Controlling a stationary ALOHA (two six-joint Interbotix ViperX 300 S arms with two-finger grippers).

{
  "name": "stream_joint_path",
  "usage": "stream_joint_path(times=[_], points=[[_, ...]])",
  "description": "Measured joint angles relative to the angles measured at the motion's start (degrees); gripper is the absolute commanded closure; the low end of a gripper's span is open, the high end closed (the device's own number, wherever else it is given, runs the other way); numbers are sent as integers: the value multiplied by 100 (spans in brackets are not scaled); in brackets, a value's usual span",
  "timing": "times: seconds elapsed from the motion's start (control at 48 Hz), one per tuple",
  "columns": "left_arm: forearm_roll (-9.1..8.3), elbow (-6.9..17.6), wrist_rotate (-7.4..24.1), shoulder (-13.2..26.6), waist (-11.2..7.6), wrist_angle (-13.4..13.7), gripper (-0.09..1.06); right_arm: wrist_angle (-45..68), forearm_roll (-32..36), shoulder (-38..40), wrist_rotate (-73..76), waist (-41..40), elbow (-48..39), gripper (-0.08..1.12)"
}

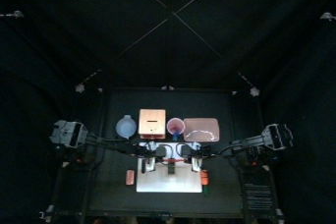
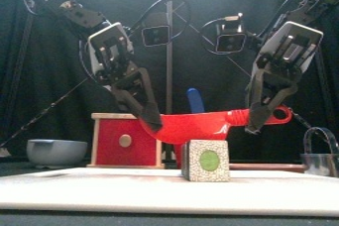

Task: Place sushi on board then cut the sushi with the knife then place the pieces on the plate
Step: Cut the sushi into 4 pieces

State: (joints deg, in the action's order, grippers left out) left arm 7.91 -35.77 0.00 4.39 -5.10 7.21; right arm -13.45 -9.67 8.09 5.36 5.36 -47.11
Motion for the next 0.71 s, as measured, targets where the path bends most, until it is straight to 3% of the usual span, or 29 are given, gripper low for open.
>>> stream_joint_path(times=[0.708], points=[[26, 26, 0, 387, 18, -70, 50, 35, -18, -439, 0, 0, 0, 76]])
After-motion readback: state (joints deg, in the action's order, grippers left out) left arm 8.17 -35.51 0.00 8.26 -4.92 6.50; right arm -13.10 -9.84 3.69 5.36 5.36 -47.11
